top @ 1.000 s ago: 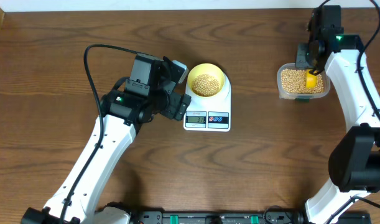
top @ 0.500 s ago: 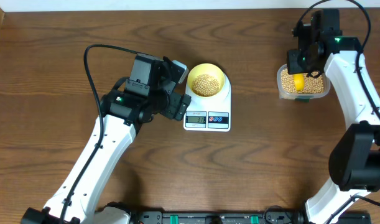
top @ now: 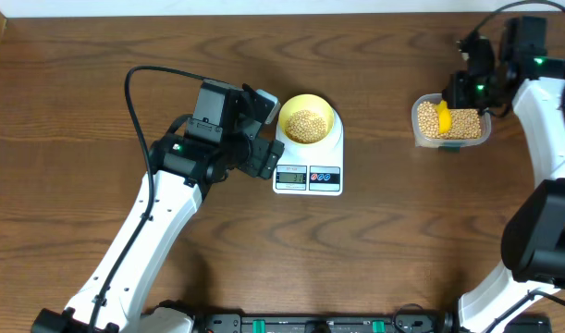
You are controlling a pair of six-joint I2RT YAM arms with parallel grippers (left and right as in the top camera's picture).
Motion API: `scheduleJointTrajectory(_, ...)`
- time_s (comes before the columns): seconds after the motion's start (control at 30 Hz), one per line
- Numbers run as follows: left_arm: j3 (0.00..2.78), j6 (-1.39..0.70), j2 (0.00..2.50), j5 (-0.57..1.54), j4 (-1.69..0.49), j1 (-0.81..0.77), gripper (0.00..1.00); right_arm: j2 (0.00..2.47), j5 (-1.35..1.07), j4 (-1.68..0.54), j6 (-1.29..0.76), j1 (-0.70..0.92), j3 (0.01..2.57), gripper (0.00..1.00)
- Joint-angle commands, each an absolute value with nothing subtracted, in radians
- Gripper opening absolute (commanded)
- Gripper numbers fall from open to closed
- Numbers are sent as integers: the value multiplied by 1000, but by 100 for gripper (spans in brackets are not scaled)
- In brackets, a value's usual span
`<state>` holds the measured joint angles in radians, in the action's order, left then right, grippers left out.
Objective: Scoop item into bowl and weigh 50g on scale
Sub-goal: 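Lower the scoop into the soybean tub and scoop more beans, then lift the refilled scoop out of the tub with the right gripper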
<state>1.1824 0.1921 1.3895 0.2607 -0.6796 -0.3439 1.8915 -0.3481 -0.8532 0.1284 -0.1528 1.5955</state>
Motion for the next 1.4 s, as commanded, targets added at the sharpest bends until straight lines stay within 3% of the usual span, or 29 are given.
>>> scheduleJointTrajectory(0.0,1180,209,1388,269,-679,-340,87,1900,-480,-858,136,-193,1582,1)
scheduleJointTrajectory(0.53,1180,209,1388,269,-679,-340,87,1900,-788,-766,136,-383,1459,1)
scheduleJointTrajectory(1.37,1180,209,1388,269,-679,-340,87,1900,-970,-683,2,-519,1459,1)
